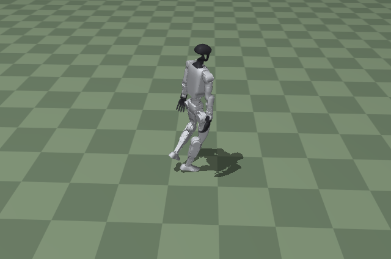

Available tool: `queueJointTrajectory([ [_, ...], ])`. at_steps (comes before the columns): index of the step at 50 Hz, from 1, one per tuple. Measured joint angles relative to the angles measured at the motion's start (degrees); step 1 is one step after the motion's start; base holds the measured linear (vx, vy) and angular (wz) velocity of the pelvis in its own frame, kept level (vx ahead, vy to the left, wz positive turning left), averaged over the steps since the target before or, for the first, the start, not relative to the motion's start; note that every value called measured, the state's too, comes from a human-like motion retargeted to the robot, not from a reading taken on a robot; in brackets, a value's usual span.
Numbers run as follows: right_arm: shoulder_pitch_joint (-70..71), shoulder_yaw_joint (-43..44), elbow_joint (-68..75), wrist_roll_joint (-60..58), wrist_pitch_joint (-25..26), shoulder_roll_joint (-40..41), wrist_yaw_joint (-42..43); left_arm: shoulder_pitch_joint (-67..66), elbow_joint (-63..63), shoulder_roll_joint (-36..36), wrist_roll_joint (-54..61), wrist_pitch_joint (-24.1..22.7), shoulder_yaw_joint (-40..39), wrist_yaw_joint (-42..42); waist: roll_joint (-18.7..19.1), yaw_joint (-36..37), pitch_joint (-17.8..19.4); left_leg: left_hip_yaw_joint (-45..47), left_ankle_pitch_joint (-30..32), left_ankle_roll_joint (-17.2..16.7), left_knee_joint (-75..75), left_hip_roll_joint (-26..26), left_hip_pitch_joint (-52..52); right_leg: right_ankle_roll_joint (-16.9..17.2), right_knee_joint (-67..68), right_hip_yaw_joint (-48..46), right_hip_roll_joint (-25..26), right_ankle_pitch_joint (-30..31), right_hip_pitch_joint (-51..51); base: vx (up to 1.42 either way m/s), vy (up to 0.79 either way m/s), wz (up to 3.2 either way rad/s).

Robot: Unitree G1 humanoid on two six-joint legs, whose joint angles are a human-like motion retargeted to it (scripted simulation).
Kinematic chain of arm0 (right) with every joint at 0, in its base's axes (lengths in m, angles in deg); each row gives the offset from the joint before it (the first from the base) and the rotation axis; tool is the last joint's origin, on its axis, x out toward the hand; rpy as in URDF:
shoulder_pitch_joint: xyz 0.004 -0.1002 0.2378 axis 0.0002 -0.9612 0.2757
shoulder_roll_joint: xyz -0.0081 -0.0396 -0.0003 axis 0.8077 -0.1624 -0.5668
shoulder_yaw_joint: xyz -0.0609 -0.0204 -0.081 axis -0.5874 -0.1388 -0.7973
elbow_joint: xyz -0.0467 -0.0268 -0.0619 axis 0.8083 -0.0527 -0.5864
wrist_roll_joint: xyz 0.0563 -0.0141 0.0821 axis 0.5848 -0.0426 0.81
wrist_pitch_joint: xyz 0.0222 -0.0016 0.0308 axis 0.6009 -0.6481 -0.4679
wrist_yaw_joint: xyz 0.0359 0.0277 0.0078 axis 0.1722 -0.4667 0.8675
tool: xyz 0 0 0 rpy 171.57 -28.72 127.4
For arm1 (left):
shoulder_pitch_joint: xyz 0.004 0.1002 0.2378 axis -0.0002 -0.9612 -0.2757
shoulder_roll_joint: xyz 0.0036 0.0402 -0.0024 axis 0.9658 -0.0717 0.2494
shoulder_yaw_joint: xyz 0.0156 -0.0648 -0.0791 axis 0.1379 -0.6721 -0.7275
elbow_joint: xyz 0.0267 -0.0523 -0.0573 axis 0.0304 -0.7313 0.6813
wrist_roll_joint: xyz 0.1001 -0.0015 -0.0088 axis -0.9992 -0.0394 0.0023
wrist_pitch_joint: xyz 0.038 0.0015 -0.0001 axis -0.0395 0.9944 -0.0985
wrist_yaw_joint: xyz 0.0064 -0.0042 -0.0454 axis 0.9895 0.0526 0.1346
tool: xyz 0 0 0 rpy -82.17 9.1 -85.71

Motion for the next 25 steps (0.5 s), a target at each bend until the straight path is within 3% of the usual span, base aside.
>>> queueJointTrajectory([
  [3, 3.58, -1.36, -5.43, -1.56, -0.66, 0.4, -2.15, 0.12, -4.14, 0.0, 1.85, -0.14, -1.93, 3.74, 0.85, 0.72, -0.2, 2.15, -1.39, 0.0, -3.85, 2.04, -5.72, 0.77, -2.14, -0.88, 0.6, 0.35, 0.6, 0.08, 0.43, -0.01],
  [6, 5.6, -3.2, -10.75, -3.09, -2.04, 0.13, -2.97, -0.94, -6.84, -0.7, 5.32, -0.49, -3.58, 5.41, 0.83, -0.46, -1.93, 0.67, 1.08, -0.77, -20.3, -5.01, -11.29, 3.76, -4.35, -2.15, -2.21, 2.26, -0.06, 0.01, 0.72, 0.44],
  [7, 6.06, -3.81, -12.63, -3.37, -2.51, -0.22, -2.97, -1.09, -7.44, -0.94, 6.21, -0.37, -3.99, 5.4, 0.93, -1.04, -2.56, -2.07, 2.39, -2.62, -27.43, -7.87, -12.59, 4.62, -4.78, -2.63, -2.85, 2.5, -0.35, 0.16, 0.45, 0.3],
  [8, 6.36, -4.55, -14.48, -3.49, -3.01, -0.42, -2.83, -1.18, -7.89, -0.91, 6.82, -0.11, -4.44, 5.08, 1.52, -0.7, -2.71, -6.58, 3.43, -6.61, -33.91, -9.1, -12.94, 4.85, -5.04, -2.37, -2.04, 2.2, 0.03, 0.31, 0.31, -0.32],
  [11, 6.12, -6.25, -19.1, -2.98, -5.05, -1.04, -1.79, -1.06, -8.65, -0.51, 6.9, 0.47, -4.69, 3.35, 4.33, 0.73, -1.95, -19.44, 9.69, -17.75, -47.81, -9.13, -11.72, 5.53, -6.21, -0.86, 1.59, 0.78, 3.35, 0.41, 0.17, -0.77],
  [12, 5.64, -6.6, -19.81, -2.75, -5.85, -1.17, -1.38, -1.26, -8.89, -0.37, 6.59, 0.52, -4.3, 2.97, 4.92, 0.93, -2.06, -21.18, 12.16, -18.92, -50.27, -8.74, -11.08, 6.06, -6.48, -0.43, 2.27, 0.24, 4.59, 0.52, 0.19, -0.49],
  [13, 5.01, -6.65, -19.87, -2.69, -6.61, -1.27, -1.05, -1.56, -9.24, -0.27, 6.19, 0.53, -3.59, 2.87, 4.76, 0.79, -2.8, -21.45, 12.56, -16.19, -50.78, -9.26, -10.79, 7.05, -6.64, -0.53, 1.85, -0.17, 5.53, 0.6, 0.26, -0.03],
  [15, 3.98, -5.3, -18.32, -4.17, -7.29, -0.87, -0.8, -1.56, -10.54, -0.08, 5.44, 0.96, -2.43, 3.72, 3.9, -2.23, -5.52, -8.23, 9.61, -7.44, -46.64, -8.54, -11.7, 9.46, -6.93, -2.63, 0.62, 0.22, 6.07, 0.53, 0.25, 0.39],
  [18, 3.06, -4.5, -13.86, -5.43, -4.38, 1.44, 1.57, 0.61, -10.96, -0.2, 5.81, 2.56, -3.39, 11.26, 3.06, -3.69, -5.97, -16.62, 8.47, -7.94, -43.72, -10.08, -12.94, 13.34, -5.24, -2.88, -1.33, 3.55, 5.84, 0.34, 0.07, -0.56],
  [20, 1.49, -4.26, -9.81, -4.6, -3.51, 1.94, 2.66, 0.74, -9.46, 0.1, 7.04, 1.87, -2.14, 17.07, 2.03, -2.19, -6.86, -12.92, 7.6, -7.05, -45.26, -9.35, -10.52, 17.54, -2.74, -2.78, -3.63, 5.98, 5.13, 0.49, 0.01, -1.19],
  [23, 0.67, -5.9, -2.31, -8.85, -4.63, 1.09, 4.6, 1.25, -7.36, 1.02, 10.36, -0.78, 1.37, 21.44, 2.36, 0.26, -8.03, -9.25, 6.94, -5.72, -48.41, -7.1, -7.13, 17.88, 5.54, 2.78, -4.17, 8.81, 0.42, 0.47, 0.06, -1.54],
  [25, 1.23, -8.17, 1.15, -15.13, -3.88, 1.14, 8.13, 2.56, -5.95, 1.63, 11.63, -1.03, 0.83, 20.69, 3.44, -1.33, -6.75, -8.98, 6.53, -5.48, -49.41, -5.0, -5.11, 17.4, 14.07, 6.42, -2.37, 8.61, -4.31, 0.19, 0.04, -1.42],
])
